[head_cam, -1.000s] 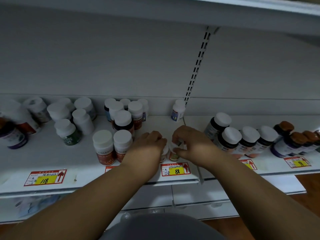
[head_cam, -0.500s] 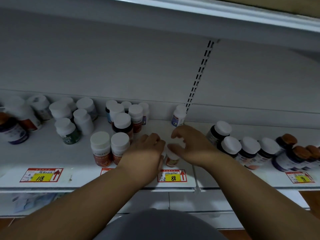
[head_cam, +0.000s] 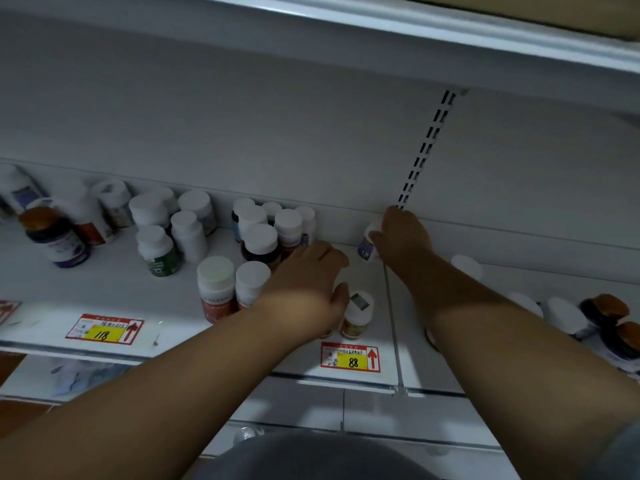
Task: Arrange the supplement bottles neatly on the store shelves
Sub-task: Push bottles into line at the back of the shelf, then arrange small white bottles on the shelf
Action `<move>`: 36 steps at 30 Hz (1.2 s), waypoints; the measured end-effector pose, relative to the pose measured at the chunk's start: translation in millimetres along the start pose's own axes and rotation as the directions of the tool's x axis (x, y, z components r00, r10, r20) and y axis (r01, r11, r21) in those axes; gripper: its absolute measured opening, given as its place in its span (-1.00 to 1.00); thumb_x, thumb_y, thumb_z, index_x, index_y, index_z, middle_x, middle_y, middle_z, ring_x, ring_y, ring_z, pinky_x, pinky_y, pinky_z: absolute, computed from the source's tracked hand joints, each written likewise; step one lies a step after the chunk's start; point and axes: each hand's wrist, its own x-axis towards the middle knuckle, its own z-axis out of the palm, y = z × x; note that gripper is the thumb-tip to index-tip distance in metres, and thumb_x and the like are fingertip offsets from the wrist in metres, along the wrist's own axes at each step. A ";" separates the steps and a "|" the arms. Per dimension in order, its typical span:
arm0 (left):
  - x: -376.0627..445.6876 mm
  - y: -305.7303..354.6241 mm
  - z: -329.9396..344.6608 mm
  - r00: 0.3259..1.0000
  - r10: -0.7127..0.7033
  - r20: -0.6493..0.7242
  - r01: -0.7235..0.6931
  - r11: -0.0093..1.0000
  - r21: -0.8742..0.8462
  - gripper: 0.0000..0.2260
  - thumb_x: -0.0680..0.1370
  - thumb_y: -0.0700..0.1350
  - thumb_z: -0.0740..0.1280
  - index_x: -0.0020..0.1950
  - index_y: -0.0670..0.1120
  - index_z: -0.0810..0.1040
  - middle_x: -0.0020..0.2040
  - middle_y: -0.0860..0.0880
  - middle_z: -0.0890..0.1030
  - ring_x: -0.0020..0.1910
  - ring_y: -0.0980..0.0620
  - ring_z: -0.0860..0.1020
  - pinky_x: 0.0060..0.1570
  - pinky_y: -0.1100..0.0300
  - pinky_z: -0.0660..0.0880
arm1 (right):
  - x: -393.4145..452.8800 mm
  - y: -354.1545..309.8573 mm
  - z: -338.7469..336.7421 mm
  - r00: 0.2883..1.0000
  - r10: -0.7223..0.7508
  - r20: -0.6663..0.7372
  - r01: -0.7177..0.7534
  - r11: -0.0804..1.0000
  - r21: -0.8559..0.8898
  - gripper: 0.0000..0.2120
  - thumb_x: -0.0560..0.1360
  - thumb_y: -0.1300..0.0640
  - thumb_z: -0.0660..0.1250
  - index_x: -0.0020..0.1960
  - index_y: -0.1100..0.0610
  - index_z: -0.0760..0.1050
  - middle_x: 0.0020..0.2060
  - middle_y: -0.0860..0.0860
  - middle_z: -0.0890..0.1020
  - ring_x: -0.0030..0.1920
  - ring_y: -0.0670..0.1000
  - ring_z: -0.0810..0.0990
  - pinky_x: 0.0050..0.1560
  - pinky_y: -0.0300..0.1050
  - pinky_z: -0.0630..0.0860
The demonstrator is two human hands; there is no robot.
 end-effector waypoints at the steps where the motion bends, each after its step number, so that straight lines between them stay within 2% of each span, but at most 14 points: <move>1: 0.3 -1.2 -1.6 0.999 -0.043 -0.002 0.043 0.998 -0.051 -0.65 0.49 0.00 0.23 0.21 -0.13 0.54 0.12 -0.11 0.54 0.09 -0.13 0.51 0.04 0.11 0.43 | -5.4 -0.9 -3.9 0.999 0.001 -0.036 0.001 0.999 0.052 -0.70 0.54 0.04 0.28 0.15 0.22 0.37 0.09 0.23 0.50 0.08 0.21 0.50 -0.02 -0.06 0.38; 3: -0.3 -2.9 -4.7 0.990 -0.144 0.007 0.143 0.976 -0.163 -0.66 0.54 -0.02 0.29 0.30 -0.06 0.47 0.22 -0.04 0.47 0.18 -0.03 0.46 0.11 0.20 0.36 | -21.1 -6.5 -13.5 0.991 0.002 -0.133 0.030 0.971 0.237 -0.75 0.50 0.07 0.33 0.10 0.17 0.41 0.02 0.19 0.54 -0.02 0.17 0.53 -0.13 -0.12 0.36; 6: -8.4 -1.5 -12.2 0.967 -0.248 -0.053 0.222 0.927 -0.303 -0.68 0.56 -0.01 0.28 0.30 -0.03 0.44 0.15 0.07 0.44 0.15 0.07 0.44 0.07 0.31 0.29 | -54.6 -22.7 -31.0 0.967 -0.015 -0.254 0.141 0.864 0.484 -0.87 0.51 0.08 0.34 0.01 0.07 0.44 -0.11 0.05 0.58 -0.20 -0.03 0.53 -0.24 -0.19 0.38; 8: -17.7 -0.7 -18.1 0.944 -0.318 -0.086 0.265 0.889 -0.374 -0.63 0.56 0.12 0.17 0.28 -0.02 0.46 0.12 0.07 0.48 0.08 0.14 0.43 0.02 0.36 0.26 | -78.2 -34.7 -39.9 0.970 0.005 -0.241 0.157 0.743 0.650 -0.94 0.53 0.08 0.33 -0.07 0.02 0.46 -0.21 -0.06 0.57 -0.26 -0.15 0.51 -0.23 -0.25 0.45; 10: -28.6 -0.1 -23.4 0.925 -0.373 -0.071 0.308 0.846 -0.436 -0.56 0.54 0.20 0.06 0.28 0.00 0.47 0.16 0.05 0.52 0.08 0.17 0.43 0.03 0.34 0.27 | -97.5 -46.2 -45.9 0.983 0.008 -0.181 0.133 0.645 0.753 -0.94 0.50 0.08 0.34 -0.14 -0.03 0.48 -0.22 -0.06 0.60 -0.23 -0.07 0.55 -0.16 -0.12 0.53; 13: -47.9 6.2 -33.1 0.931 -0.358 -0.063 0.272 0.802 -0.531 -0.57 0.55 0.21 0.03 0.18 -0.01 0.51 0.06 0.07 0.58 0.03 0.20 0.47 -0.01 0.40 0.33 | -118.3 -64.0 -51.3 0.995 -0.063 -0.081 0.102 0.601 0.793 -0.88 0.49 0.20 0.35 -0.15 -0.02 0.51 -0.18 0.01 0.64 -0.23 -0.03 0.57 -0.15 -0.05 0.53; 16: -66.1 12.6 -43.2 0.918 -0.384 -0.096 0.268 0.781 -0.564 -0.73 0.59 0.15 0.05 0.07 0.12 0.49 -0.11 0.24 0.56 -0.07 0.33 0.48 -0.07 0.45 0.35 | -134.2 -83.6 -55.8 0.990 -0.135 -0.034 0.102 0.542 0.834 -0.92 0.42 0.16 0.38 -0.15 -0.01 0.53 -0.18 0.04 0.65 -0.22 -0.02 0.58 -0.14 -0.01 0.53; 19: -86.5 13.5 -47.1 0.885 -0.451 -0.116 0.320 0.769 -0.553 -0.59 0.56 0.24 0.05 0.21 0.06 0.49 0.00 0.19 0.59 0.02 0.28 0.52 0.01 0.31 0.43 | -148.0 -101.3 -56.4 0.971 -0.239 0.011 0.105 0.468 0.877 -0.89 0.46 0.26 0.39 -0.11 0.08 0.53 -0.21 0.06 0.64 -0.24 -0.03 0.58 -0.18 -0.06 0.53; 21: -102.5 16.4 -49.1 0.857 -0.494 -0.150 0.352 0.772 -0.529 -0.52 0.54 0.27 0.02 0.26 0.04 0.48 0.07 0.15 0.59 0.04 0.26 0.53 0.01 0.34 0.43 | -156.8 -108.6 -55.4 0.950 -0.311 0.031 0.110 0.426 0.898 -0.90 0.47 0.30 0.38 -0.08 0.13 0.53 -0.22 0.04 0.62 -0.26 -0.06 0.57 -0.21 -0.15 0.53; 24: -127.9 20.6 -53.3 0.820 -0.536 -0.202 0.380 0.772 -0.509 -0.56 0.58 0.21 0.04 0.26 0.01 0.49 0.11 0.13 0.58 0.09 0.22 0.52 0.06 0.31 0.43 | -170.1 -122.1 -49.2 0.907 -0.418 0.044 0.117 0.351 0.929 -0.91 0.44 0.27 0.39 -0.09 0.15 0.52 -0.22 0.07 0.61 -0.25 -0.04 0.57 -0.23 -0.18 0.52; 26: -139.8 21.0 -57.9 0.811 -0.552 -0.191 0.390 0.755 -0.528 -0.63 0.60 0.14 0.07 0.23 -0.02 0.50 0.08 0.13 0.59 0.07 0.24 0.53 0.02 0.39 0.40 | -177.0 -132.0 -42.9 0.888 -0.455 0.073 0.093 0.332 0.939 -0.87 0.46 0.32 0.37 -0.10 0.12 0.50 -0.23 0.05 0.60 -0.25 -0.05 0.56 -0.25 -0.17 0.52; 31: -166.6 3.0 -82.5 0.765 -0.616 -0.188 0.420 0.698 -0.580 -0.63 0.57 0.16 0.10 0.23 -0.02 0.47 0.03 0.15 0.59 0.00 0.28 0.54 -0.11 0.49 0.38 | -199.6 -174.5 -26.2 0.837 -0.540 0.088 0.128 0.350 0.928 -0.82 0.44 0.29 0.39 -0.14 0.01 0.52 -0.26 -0.01 0.59 -0.26 -0.02 0.51 -0.32 -0.18 0.47; 34: -177.5 -22.3 -92.5 0.775 -0.614 -0.150 0.426 0.684 -0.592 -0.61 0.58 0.20 0.11 0.26 0.00 0.45 0.06 0.10 0.59 -0.01 0.26 0.55 -0.10 0.44 0.44 | -202.9 -195.1 -14.0 0.852 -0.516 0.090 0.141 0.392 0.909 -0.88 0.46 0.30 0.39 -0.07 0.12 0.52 -0.21 0.11 0.60 -0.22 0.03 0.53 -0.20 0.04 0.55; 36: -189.6 -45.9 -98.3 0.793 -0.599 -0.110 0.432 0.680 -0.592 -0.55 0.54 0.26 0.14 0.30 0.02 0.43 0.10 0.09 0.58 0.04 0.18 0.56 -0.01 0.25 0.53 | -205.4 -212.1 -3.5 0.867 -0.490 0.097 0.150 0.442 0.885 -0.88 0.46 0.29 0.40 -0.06 0.13 0.53 -0.17 0.21 0.61 -0.22 0.08 0.53 -0.17 0.20 0.57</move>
